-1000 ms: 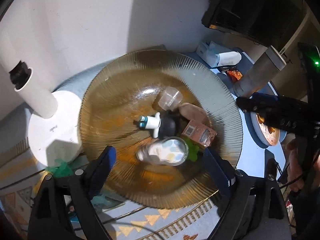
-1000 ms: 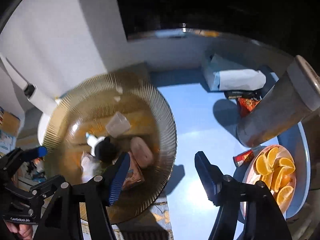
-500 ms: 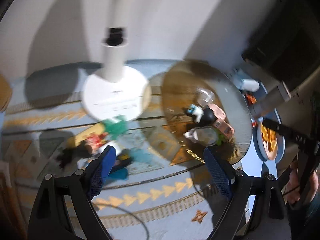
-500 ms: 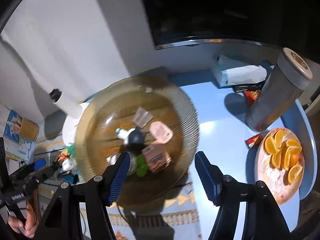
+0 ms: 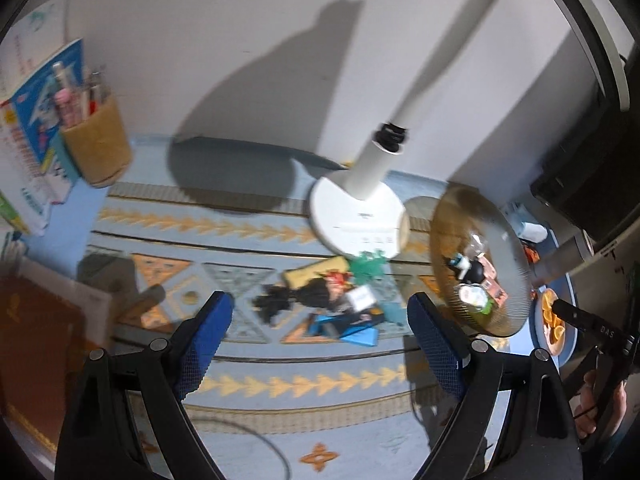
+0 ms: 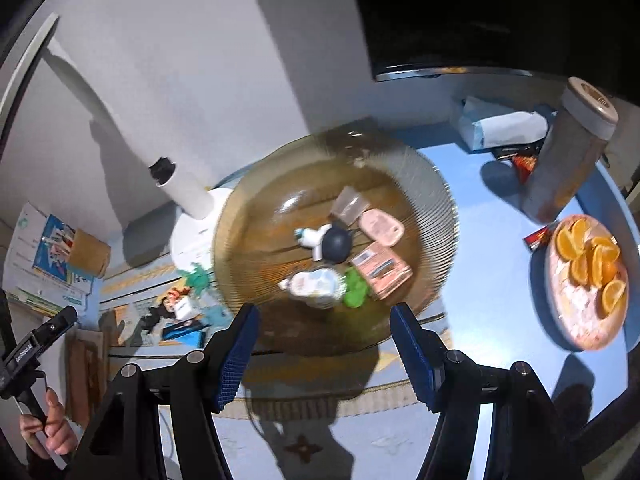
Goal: Organize rigid objects
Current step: 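Move both open tools back over the cluttered rug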
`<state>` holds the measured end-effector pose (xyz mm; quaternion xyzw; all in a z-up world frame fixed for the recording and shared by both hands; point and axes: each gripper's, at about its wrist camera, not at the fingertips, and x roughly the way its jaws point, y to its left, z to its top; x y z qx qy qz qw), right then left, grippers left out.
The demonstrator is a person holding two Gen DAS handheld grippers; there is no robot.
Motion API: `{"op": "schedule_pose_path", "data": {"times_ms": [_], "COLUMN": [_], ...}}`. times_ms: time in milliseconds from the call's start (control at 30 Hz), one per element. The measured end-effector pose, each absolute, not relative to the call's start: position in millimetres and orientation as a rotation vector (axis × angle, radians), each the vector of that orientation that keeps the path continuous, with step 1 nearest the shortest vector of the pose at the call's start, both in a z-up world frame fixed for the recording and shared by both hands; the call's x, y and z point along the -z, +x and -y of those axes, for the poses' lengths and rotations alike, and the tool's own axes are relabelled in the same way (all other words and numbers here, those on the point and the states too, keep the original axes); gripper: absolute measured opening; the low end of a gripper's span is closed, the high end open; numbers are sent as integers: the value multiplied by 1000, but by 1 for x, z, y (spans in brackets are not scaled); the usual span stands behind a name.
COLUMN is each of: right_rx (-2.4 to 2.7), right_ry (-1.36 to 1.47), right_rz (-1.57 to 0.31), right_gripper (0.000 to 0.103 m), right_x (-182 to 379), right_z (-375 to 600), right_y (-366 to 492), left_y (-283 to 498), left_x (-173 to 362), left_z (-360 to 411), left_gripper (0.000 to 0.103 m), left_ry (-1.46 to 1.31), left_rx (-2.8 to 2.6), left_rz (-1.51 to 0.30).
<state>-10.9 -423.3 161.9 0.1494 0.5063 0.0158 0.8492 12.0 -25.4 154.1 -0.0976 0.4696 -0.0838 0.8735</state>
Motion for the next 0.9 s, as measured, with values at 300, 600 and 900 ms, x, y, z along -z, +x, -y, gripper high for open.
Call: {"op": "schedule_pose_path", "data": {"times_ms": [300, 600, 900], "right_rx": [-75, -132, -155], "right_ry": [268, 308, 468], "right_rz": [-1067, -1103, -1263], "right_gripper": [66, 66, 66], "right_x": [-166, -148, -79], "right_z": [367, 316, 279], "right_y": [-18, -14, 0], "left_y": [3, 7, 42], "left_x": [-157, -148, -91], "left_z": [-15, -28, -11], "left_gripper": [89, 89, 88], "left_ry": [-206, -150, -10], "left_rx": [168, 247, 388], "left_rz": [-973, -996, -1141]}}
